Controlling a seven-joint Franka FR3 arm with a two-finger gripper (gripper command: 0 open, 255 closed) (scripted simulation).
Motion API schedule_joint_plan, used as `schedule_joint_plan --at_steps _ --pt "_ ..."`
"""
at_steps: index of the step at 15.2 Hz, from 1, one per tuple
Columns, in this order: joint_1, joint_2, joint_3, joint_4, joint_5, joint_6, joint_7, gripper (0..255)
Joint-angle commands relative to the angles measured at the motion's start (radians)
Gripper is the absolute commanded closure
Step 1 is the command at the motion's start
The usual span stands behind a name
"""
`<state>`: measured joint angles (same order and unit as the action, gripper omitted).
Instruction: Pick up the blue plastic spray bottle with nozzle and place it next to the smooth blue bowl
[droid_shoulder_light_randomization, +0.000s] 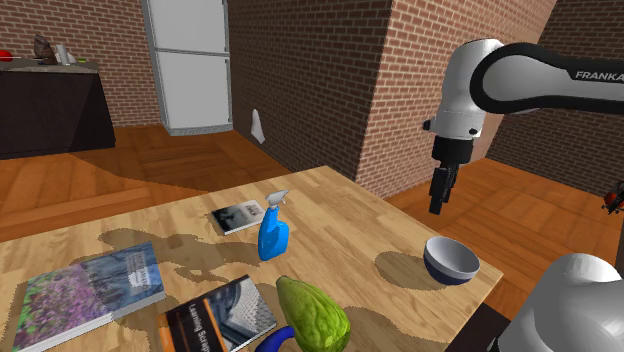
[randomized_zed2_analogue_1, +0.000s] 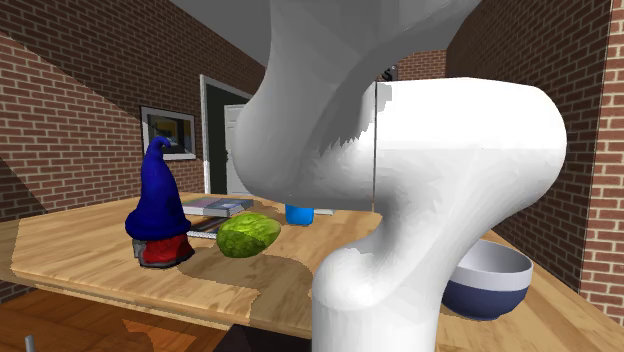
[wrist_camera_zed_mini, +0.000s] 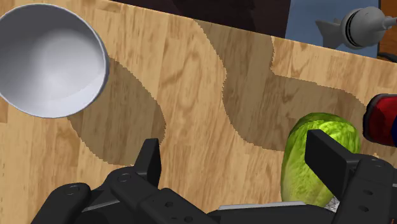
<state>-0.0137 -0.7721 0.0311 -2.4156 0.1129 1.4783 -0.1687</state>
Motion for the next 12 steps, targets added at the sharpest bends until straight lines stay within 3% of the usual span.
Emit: schedule_joint_plan --at_steps 1,7,12 --pt "0.000 0.000 0.000 0.000 0.000 0.000 0.000 0" --pt "0.051 0.137 -0.083 -0.045 -0.013 0.246 -0.252 0" --pt "0.105 0.293 -0.143 -0.029 0.016 0.432 -0.467 0"
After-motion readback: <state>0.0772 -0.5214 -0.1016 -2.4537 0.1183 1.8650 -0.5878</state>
